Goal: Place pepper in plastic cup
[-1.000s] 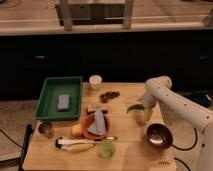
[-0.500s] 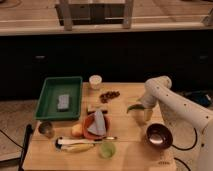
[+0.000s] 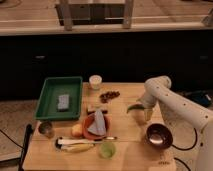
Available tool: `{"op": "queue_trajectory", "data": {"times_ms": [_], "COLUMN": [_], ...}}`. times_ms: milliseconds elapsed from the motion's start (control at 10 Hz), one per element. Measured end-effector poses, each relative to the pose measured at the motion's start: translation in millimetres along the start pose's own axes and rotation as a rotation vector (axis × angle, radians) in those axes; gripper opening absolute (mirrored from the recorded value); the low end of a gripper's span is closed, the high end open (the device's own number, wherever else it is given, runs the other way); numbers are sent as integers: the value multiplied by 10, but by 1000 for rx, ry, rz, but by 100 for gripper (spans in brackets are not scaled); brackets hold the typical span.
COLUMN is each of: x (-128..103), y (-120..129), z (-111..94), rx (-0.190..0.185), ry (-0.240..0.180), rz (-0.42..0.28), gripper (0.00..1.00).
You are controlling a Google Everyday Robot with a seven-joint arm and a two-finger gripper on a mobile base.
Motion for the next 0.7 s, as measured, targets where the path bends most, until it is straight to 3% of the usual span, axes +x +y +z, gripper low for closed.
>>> {"op": "queue_trajectory", "data": {"times_ms": [700], "x": [6], "y": [-5], "z": [8], "rx": [-2], "ry": [1], "rz": [-17], "gripper": [80]}}
